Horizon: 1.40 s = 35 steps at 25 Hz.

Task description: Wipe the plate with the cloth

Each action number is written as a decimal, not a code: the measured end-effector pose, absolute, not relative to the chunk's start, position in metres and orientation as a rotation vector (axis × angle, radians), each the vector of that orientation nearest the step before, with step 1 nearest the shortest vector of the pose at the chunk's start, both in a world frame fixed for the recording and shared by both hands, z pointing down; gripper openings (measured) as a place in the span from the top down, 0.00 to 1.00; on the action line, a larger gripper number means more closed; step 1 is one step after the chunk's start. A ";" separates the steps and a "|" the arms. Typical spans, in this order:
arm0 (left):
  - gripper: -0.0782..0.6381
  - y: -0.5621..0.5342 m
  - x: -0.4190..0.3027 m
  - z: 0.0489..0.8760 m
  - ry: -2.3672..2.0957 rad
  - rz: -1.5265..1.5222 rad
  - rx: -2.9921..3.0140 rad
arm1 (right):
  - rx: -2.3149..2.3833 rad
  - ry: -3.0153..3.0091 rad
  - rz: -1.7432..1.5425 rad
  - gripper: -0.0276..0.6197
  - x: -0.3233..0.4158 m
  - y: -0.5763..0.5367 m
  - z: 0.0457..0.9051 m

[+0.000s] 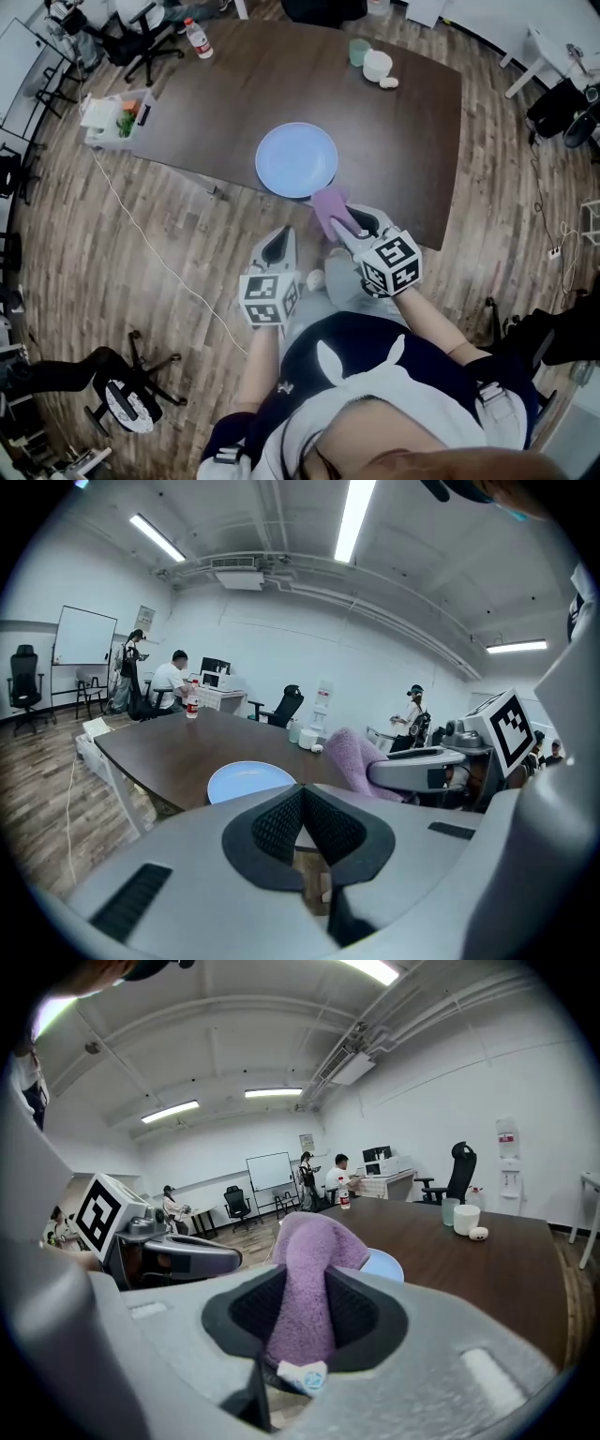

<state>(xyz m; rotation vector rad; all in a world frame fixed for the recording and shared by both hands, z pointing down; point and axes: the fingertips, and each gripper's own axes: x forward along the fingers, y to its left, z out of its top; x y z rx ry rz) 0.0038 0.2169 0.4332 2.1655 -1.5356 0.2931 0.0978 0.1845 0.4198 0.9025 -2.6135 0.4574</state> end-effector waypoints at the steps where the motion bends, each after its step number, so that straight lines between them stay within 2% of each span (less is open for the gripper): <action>1: 0.88 0.215 0.004 0.435 -1.528 0.297 2.165 | 0.912 -2.606 0.460 0.77 0.100 0.182 0.421; 9: 0.88 0.189 -0.007 0.450 -1.512 0.315 2.145 | 0.938 -2.573 0.493 0.77 0.095 0.153 0.437; 35: 0.88 0.050 -0.107 0.473 -1.517 0.345 2.092 | 1.008 -2.511 0.455 0.77 0.029 -0.010 0.454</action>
